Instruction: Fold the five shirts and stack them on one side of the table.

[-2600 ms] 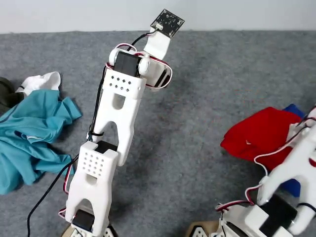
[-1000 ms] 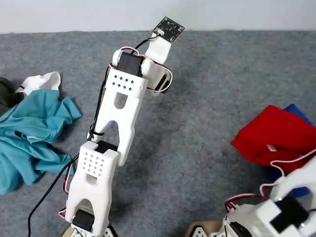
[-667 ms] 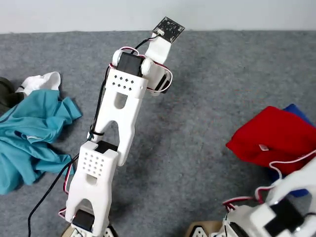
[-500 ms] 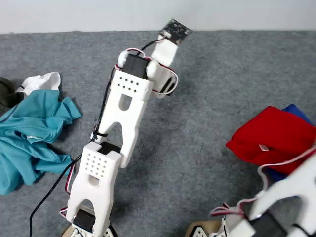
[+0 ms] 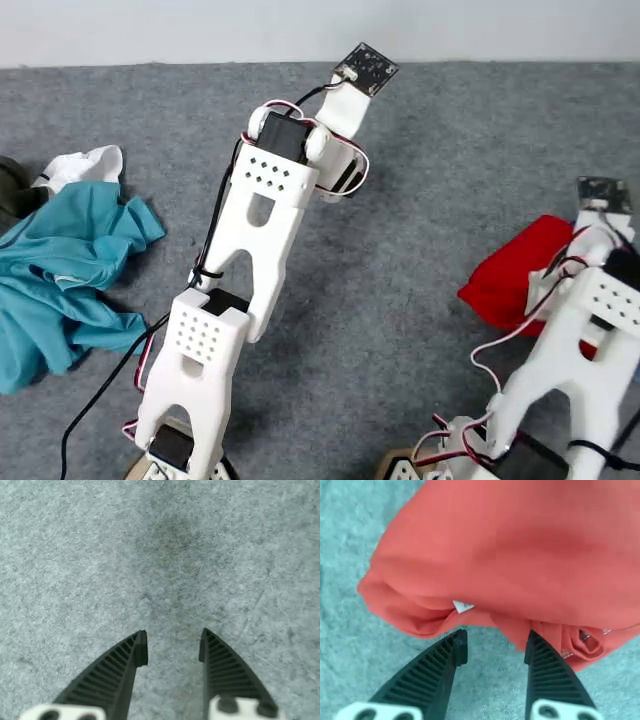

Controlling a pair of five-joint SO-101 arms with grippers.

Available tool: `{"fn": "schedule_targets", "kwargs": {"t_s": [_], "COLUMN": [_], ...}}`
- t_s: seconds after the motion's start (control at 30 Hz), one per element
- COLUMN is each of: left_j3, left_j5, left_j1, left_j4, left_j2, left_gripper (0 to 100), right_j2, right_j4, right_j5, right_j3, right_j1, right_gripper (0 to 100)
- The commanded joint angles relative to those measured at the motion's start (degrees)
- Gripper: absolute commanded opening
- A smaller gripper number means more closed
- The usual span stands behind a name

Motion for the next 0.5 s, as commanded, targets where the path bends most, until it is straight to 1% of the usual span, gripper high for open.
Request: {"fn": "schedule_targets", "kwargs": {"t_s": [0.0, 0.1, 0.2, 0.33, 0.47], "left_j3": [-0.6, -0.3, -0.2, 3.3, 17.0], "left_j5": [0.1, 0.1, 0.1, 0.2, 0.2], "left_j1": [0.0, -2.8, -8.6, -20.3, -33.2], "left_j4": [1.2, 1.2, 1.2, 1.2, 1.1], "left_j2": [-4.0, -7.5, -14.2, -23.3, -31.1], "left_gripper": [18, 18, 18, 18, 18], "right_j2": [-2.5, -2.6, -2.6, -2.6, -2.5], "right_j4": [-0.4, 3.6, 9.4, 12.3, 12.6], "right_j5": [-0.2, -0.2, -0.2, -0.2, -0.3], "right_j3": [-0.1, -1.1, -4.7, -8.2, -8.2], "right_j1": [-1.7, -3.8, -6.9, -12.1, -17.9], "right_gripper": [19.7, 19.7, 19.7, 19.7, 19.7]}}
